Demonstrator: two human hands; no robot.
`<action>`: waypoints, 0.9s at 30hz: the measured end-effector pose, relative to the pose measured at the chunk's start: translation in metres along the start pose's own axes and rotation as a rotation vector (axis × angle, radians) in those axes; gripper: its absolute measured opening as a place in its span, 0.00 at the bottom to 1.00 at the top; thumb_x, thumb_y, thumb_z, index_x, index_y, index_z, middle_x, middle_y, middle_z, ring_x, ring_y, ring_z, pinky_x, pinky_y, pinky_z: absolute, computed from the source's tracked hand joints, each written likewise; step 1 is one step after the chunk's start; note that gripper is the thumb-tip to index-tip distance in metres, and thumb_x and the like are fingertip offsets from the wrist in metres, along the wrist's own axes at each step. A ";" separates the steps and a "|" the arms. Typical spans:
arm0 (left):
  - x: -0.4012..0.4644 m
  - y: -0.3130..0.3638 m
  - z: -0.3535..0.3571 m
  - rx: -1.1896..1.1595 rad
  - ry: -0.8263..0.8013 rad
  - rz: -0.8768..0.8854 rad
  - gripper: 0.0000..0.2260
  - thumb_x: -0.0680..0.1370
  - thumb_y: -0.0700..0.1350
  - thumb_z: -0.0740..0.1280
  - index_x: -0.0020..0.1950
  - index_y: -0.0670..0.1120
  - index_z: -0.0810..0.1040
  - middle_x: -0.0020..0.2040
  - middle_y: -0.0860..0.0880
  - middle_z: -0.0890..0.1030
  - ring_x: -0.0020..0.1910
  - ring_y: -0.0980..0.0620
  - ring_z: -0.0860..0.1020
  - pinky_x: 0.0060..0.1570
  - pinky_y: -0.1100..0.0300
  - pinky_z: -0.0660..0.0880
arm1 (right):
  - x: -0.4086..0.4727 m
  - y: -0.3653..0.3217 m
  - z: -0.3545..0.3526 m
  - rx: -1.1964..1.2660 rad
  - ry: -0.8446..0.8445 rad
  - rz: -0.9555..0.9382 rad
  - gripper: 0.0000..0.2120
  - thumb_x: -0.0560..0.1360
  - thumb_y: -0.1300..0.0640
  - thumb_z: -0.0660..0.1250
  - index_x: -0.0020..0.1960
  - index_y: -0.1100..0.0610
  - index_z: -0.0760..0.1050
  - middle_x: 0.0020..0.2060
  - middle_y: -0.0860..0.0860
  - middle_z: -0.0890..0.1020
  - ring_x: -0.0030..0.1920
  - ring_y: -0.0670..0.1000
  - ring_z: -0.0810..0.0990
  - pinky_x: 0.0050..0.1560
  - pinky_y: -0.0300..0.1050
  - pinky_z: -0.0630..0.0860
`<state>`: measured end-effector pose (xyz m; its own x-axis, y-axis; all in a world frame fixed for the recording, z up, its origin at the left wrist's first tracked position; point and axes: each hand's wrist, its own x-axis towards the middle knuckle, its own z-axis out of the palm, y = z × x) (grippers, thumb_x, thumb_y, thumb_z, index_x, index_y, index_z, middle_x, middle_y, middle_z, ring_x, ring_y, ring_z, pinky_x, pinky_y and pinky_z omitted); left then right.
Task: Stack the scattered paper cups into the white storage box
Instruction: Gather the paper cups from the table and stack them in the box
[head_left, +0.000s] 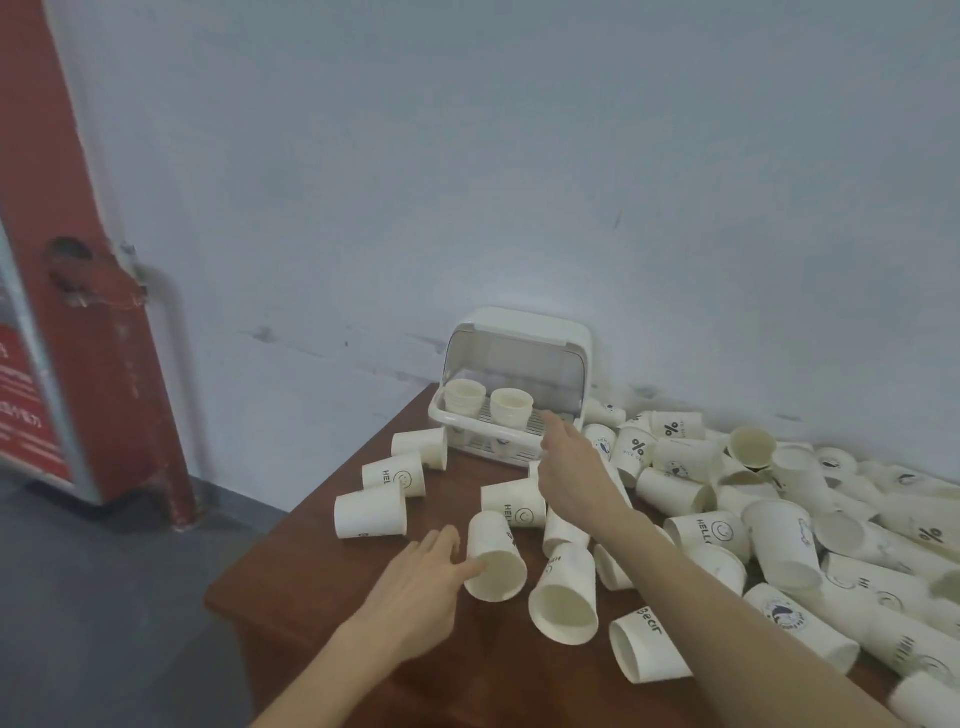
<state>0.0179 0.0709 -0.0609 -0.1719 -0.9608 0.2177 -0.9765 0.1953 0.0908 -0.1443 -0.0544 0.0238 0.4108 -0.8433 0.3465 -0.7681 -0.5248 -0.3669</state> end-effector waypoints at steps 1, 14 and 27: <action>0.001 0.001 0.001 0.037 -0.004 -0.001 0.25 0.76 0.36 0.57 0.71 0.54 0.65 0.58 0.48 0.67 0.54 0.47 0.68 0.47 0.58 0.63 | -0.001 -0.002 -0.001 -0.005 0.001 -0.003 0.29 0.72 0.70 0.55 0.72 0.58 0.60 0.56 0.56 0.74 0.55 0.57 0.73 0.49 0.47 0.68; 0.005 -0.004 -0.001 0.096 0.072 -0.011 0.17 0.76 0.38 0.60 0.65 0.46 0.71 0.55 0.49 0.76 0.54 0.48 0.72 0.48 0.57 0.67 | -0.010 -0.006 0.008 -0.011 -0.035 -0.025 0.26 0.73 0.69 0.55 0.69 0.56 0.62 0.56 0.53 0.75 0.54 0.56 0.74 0.48 0.49 0.70; 0.025 0.007 -0.038 -0.093 0.279 -0.037 0.11 0.82 0.53 0.55 0.52 0.50 0.74 0.46 0.54 0.78 0.47 0.52 0.74 0.44 0.55 0.73 | -0.026 0.018 -0.003 -0.007 -0.070 0.014 0.25 0.75 0.67 0.55 0.71 0.56 0.64 0.60 0.53 0.74 0.58 0.54 0.73 0.56 0.46 0.70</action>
<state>0.0118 0.0562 -0.0176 -0.0812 -0.8787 0.4704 -0.9633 0.1904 0.1893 -0.1705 -0.0414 0.0107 0.4329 -0.8567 0.2804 -0.7775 -0.5122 -0.3648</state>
